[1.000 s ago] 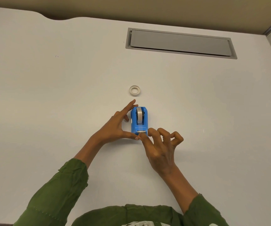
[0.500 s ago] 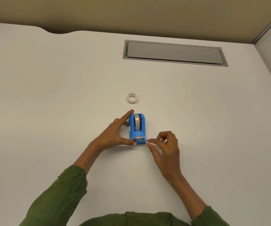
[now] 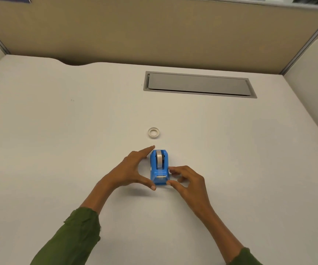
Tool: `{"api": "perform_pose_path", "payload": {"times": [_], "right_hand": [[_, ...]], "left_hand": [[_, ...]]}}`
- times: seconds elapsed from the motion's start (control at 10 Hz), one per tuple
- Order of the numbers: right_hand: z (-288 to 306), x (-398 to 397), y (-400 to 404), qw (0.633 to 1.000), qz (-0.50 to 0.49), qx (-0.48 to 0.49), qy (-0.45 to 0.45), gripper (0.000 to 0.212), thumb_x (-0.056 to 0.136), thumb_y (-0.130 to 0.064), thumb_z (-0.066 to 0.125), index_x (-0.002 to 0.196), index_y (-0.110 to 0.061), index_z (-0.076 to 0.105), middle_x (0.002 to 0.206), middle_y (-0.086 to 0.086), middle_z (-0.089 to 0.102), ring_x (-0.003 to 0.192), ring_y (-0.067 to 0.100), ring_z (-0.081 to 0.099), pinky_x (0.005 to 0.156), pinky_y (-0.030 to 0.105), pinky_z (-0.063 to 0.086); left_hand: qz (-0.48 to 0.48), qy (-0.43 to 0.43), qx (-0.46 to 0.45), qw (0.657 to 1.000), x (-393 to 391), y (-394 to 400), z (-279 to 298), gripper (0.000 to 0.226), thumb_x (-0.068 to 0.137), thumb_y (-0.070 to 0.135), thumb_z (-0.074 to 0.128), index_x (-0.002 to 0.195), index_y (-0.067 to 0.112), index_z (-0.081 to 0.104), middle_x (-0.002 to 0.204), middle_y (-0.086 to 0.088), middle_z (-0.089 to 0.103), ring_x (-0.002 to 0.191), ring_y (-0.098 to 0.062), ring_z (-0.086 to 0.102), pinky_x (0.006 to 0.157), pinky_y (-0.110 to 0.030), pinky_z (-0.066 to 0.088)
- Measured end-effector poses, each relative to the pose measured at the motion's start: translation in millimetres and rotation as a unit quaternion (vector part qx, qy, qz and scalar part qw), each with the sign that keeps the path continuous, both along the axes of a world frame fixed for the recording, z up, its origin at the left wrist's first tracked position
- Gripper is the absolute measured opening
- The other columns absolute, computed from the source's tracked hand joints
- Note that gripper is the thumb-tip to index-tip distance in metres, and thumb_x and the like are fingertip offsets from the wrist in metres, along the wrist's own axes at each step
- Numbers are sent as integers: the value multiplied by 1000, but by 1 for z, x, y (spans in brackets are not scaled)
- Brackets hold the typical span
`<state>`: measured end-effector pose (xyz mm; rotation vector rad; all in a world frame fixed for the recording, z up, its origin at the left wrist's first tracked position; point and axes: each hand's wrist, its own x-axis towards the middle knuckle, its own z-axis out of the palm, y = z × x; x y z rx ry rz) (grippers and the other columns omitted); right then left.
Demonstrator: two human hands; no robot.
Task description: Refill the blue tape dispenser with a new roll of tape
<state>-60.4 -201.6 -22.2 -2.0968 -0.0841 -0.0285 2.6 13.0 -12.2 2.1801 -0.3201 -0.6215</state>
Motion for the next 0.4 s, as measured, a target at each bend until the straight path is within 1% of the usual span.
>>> {"api": "perform_pose_path", "payload": {"times": [0.1,0.2,0.3,0.4], "right_hand": [[6,0,-8,999,-22,24,14,34,75,-18,76,107,-26,66,101,-10,67,89,5,63,76,13,51],[13,3,-12,998,-53,45,6,33,76,-16,76,103,-30,65,102,-10,68,91,3,64,78,11,50],[34,10,-18,991,-110,74,-24,29,79,-14,72,102,-30,66,103,-10,68,93,1,64,80,9,49],[52,14,-22,984,-137,101,-48,27,81,-13,70,103,-29,67,104,-8,69,94,5,65,81,8,48]], "left_hand": [[37,-79,21,996,14,1,17,99,62,69,57,145,32,17,155,9,21,140,-11,20,113,-32,20],[71,-165,45,983,25,-7,30,83,79,63,36,147,23,10,158,5,6,145,-12,0,117,-33,5],[120,-298,98,942,41,-36,52,63,93,46,19,144,19,-7,156,2,-13,143,-15,-16,116,-30,-10],[147,-349,96,920,49,-48,66,59,94,43,12,142,18,-11,154,1,-16,143,-18,-17,116,-31,-11]]}}
